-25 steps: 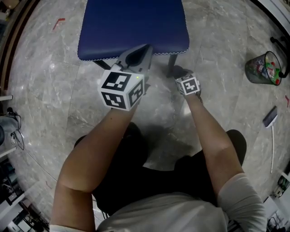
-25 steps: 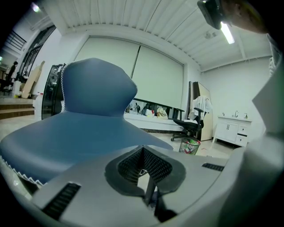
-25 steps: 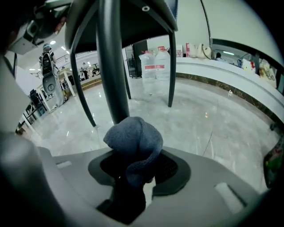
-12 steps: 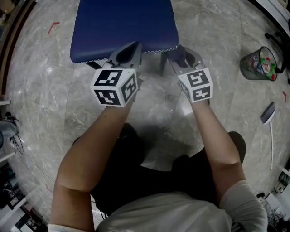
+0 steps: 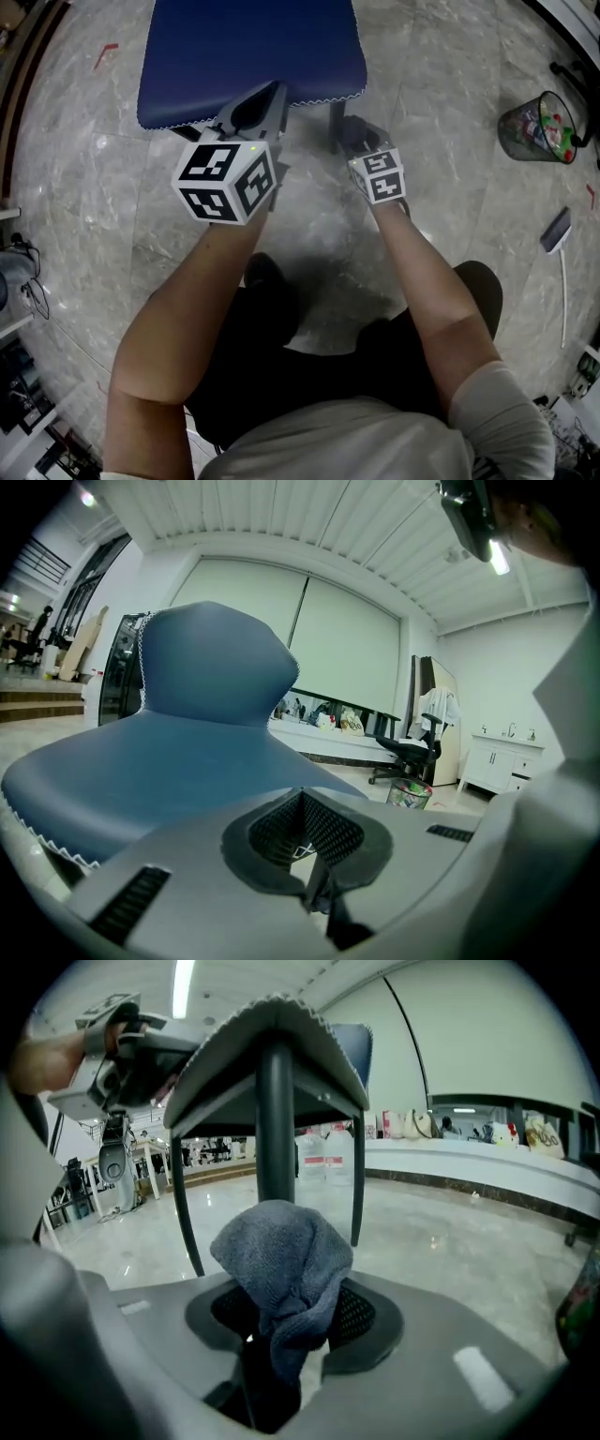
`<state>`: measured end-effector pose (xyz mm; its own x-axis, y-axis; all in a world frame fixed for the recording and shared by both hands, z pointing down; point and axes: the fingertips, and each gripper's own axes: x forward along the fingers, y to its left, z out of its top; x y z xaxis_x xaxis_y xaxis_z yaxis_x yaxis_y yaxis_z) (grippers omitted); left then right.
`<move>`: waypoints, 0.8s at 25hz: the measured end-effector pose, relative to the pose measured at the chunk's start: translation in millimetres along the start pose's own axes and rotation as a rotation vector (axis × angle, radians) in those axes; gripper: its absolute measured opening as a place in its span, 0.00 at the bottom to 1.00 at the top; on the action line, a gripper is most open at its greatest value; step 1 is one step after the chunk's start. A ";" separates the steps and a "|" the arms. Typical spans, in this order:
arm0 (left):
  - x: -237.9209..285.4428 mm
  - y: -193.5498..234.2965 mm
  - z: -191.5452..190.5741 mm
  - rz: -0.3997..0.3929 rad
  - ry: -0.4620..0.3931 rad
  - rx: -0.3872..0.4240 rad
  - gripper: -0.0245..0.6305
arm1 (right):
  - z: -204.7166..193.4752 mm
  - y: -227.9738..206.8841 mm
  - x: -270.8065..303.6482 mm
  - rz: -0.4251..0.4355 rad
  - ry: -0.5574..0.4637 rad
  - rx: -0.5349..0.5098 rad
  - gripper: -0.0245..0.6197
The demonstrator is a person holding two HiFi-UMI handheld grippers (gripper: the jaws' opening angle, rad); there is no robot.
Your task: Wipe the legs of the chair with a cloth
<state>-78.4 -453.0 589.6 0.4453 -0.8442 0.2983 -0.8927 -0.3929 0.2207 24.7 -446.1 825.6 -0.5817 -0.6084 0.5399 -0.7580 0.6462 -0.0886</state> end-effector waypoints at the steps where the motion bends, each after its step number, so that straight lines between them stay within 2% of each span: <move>1: 0.5 0.3 0.0 -0.002 0.001 -0.004 0.04 | -13.4 -0.6 7.3 0.002 0.029 0.006 0.29; 8: 2.4 -1.3 -0.5 -0.033 0.021 0.007 0.04 | -110.6 -6.3 58.3 0.012 0.305 0.042 0.29; 11: 2.6 -0.8 -0.9 -0.047 0.029 0.018 0.04 | -134.2 -10.7 71.2 -0.011 0.394 0.071 0.29; 14: 0.6 -0.4 -1.9 -0.060 0.033 0.038 0.04 | -135.3 -7.8 72.2 -0.011 0.420 0.067 0.29; 16: -0.3 1.0 3.9 -0.062 0.017 0.009 0.05 | -128.7 -6.2 65.4 -0.007 0.425 0.044 0.29; 20: 0.7 3.6 12.4 -0.048 0.003 -0.016 0.04 | -82.3 -4.2 46.1 0.016 0.330 -0.044 0.29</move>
<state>-82.1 -459.5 579.1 0.4879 -0.8234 0.2897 -0.8690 -0.4270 0.2498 25.3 -438.9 919.7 -0.4606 -0.4206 0.7816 -0.7321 0.6780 -0.0666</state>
